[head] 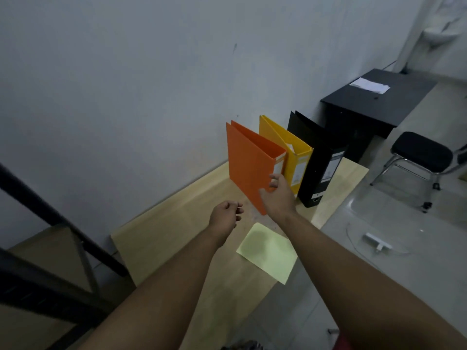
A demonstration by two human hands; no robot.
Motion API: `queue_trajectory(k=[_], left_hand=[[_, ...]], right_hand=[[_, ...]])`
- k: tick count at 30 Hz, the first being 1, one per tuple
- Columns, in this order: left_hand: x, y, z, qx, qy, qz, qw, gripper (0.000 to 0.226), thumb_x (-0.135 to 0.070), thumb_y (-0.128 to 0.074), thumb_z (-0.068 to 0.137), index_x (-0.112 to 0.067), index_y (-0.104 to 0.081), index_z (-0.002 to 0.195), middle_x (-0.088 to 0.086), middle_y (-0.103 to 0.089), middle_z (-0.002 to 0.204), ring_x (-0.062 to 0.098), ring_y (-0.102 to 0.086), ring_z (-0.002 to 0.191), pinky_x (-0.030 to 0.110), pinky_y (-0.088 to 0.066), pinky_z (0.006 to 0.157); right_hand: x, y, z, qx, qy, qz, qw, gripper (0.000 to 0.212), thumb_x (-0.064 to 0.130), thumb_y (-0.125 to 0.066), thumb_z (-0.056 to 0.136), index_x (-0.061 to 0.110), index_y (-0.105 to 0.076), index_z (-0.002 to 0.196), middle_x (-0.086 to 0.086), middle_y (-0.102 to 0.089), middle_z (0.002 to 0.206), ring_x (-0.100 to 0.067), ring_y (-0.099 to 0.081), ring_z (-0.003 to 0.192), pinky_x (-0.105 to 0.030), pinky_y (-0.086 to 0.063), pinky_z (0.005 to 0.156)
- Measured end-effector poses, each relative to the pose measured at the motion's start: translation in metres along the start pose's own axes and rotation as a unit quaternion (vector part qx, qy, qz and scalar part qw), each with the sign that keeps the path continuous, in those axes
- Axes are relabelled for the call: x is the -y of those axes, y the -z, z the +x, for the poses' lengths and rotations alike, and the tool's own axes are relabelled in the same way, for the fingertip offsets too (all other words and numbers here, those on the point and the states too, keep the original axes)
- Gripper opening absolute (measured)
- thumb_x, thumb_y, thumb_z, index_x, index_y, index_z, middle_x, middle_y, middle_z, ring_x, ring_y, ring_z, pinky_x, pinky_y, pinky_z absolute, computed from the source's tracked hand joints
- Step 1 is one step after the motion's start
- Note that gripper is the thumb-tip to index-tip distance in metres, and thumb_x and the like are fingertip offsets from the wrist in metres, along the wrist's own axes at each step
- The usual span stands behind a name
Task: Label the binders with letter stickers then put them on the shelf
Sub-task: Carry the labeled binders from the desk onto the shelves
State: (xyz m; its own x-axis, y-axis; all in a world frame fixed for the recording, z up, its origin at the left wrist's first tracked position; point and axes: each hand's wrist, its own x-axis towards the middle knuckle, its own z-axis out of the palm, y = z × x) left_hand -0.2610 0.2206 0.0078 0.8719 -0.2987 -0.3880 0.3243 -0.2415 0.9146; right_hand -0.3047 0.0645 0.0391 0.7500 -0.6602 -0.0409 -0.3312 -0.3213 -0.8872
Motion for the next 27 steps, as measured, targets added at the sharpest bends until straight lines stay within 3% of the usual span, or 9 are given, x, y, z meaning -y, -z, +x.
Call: queue_trajectory(k=[4,6,8,12,16,20,24,27], left_hand=[[-0.004,-0.003,0.030,0.001,0.012,-0.015,1.000,0.027,-0.027,-0.047,0.112,-0.021,-0.070,0.098,-0.001,-0.071,0.094,0.017,-0.060,0.078,0.031,-0.044,0.068],[-0.005,-0.007,0.044,0.005,0.019,-0.018,1.000,0.028,-0.027,-0.047,0.112,-0.021,-0.070,0.097,-0.001,-0.071,0.094,0.017,-0.060,0.079,0.031,-0.044,0.069],[-0.004,-0.012,0.058,0.005,0.028,-0.018,0.999,0.027,-0.027,-0.048,0.111,-0.020,-0.071,0.098,-0.001,-0.071,0.094,0.018,-0.060,0.079,0.031,-0.044,0.070],[-0.004,-0.023,0.084,0.001,0.045,-0.015,0.999,0.028,-0.026,-0.047,0.111,-0.020,-0.071,0.099,-0.002,-0.071,0.093,0.018,-0.060,0.079,0.033,-0.044,0.073],[-0.002,-0.031,0.105,-0.001,0.066,-0.009,0.998,0.027,-0.027,-0.047,0.111,-0.019,-0.071,0.099,-0.002,-0.072,0.093,0.018,-0.060,0.078,0.033,-0.044,0.073],[-0.004,-0.045,0.130,0.000,0.093,-0.002,0.996,0.028,-0.029,-0.048,0.112,-0.016,-0.071,0.104,0.000,-0.071,0.092,0.019,-0.060,0.079,0.033,-0.043,0.071],[-0.004,-0.062,0.146,-0.001,0.121,-0.011,0.993,0.027,-0.029,-0.047,0.113,-0.015,-0.069,0.104,0.003,-0.070,0.094,0.021,-0.059,0.081,0.033,-0.043,0.070],[-0.003,-0.069,0.150,0.010,0.149,-0.014,0.989,0.025,-0.025,-0.047,0.113,-0.016,-0.065,0.098,0.003,-0.069,0.094,0.021,-0.060,0.080,0.032,-0.044,0.069]], right_hand=[[0.000,-0.004,0.030,-0.015,-0.023,-0.019,0.999,0.070,0.028,-0.076,0.095,0.020,-0.044,0.157,-0.002,-0.058,0.145,-0.028,-0.059,0.133,-0.042,-0.054,0.101],[-0.003,-0.007,0.047,-0.029,-0.031,-0.033,0.999,0.084,0.033,-0.078,0.092,0.020,-0.036,0.163,-0.007,-0.051,0.158,-0.032,-0.052,0.144,-0.049,-0.051,0.112],[-0.007,-0.012,0.064,-0.048,-0.033,-0.041,0.997,0.090,0.036,-0.082,0.090,0.021,-0.034,0.164,-0.008,-0.050,0.158,-0.034,-0.052,0.145,-0.054,-0.050,0.115],[-0.012,-0.021,0.093,-0.054,-0.019,-0.069,0.996,0.099,0.037,-0.085,0.090,0.018,-0.025,0.167,-0.009,-0.045,0.161,-0.035,-0.048,0.147,-0.051,-0.044,0.117],[-0.014,-0.038,0.105,-0.094,-0.055,-0.021,0.994,0.112,0.038,-0.091,0.083,0.018,-0.019,0.167,-0.011,-0.043,0.162,-0.038,-0.049,0.147,-0.057,-0.046,0.118],[-0.022,-0.049,0.118,-0.114,-0.056,-0.044,0.991,0.105,0.037,-0.091,0.081,0.015,-0.028,0.162,-0.014,-0.040,0.157,-0.038,-0.046,0.143,-0.056,-0.045,0.117],[-0.022,-0.054,0.121,-0.078,-0.013,-0.118,0.990,0.090,0.052,-0.090,0.077,0.019,-0.044,0.148,-0.008,-0.051,0.145,-0.033,-0.053,0.132,-0.045,-0.048,0.109],[-0.016,-0.055,0.121,-0.044,-0.016,-0.050,0.998,0.078,0.044,-0.092,0.079,0.024,-0.045,0.138,0.000,-0.060,0.138,-0.026,-0.061,0.127,-0.039,-0.055,0.100]])
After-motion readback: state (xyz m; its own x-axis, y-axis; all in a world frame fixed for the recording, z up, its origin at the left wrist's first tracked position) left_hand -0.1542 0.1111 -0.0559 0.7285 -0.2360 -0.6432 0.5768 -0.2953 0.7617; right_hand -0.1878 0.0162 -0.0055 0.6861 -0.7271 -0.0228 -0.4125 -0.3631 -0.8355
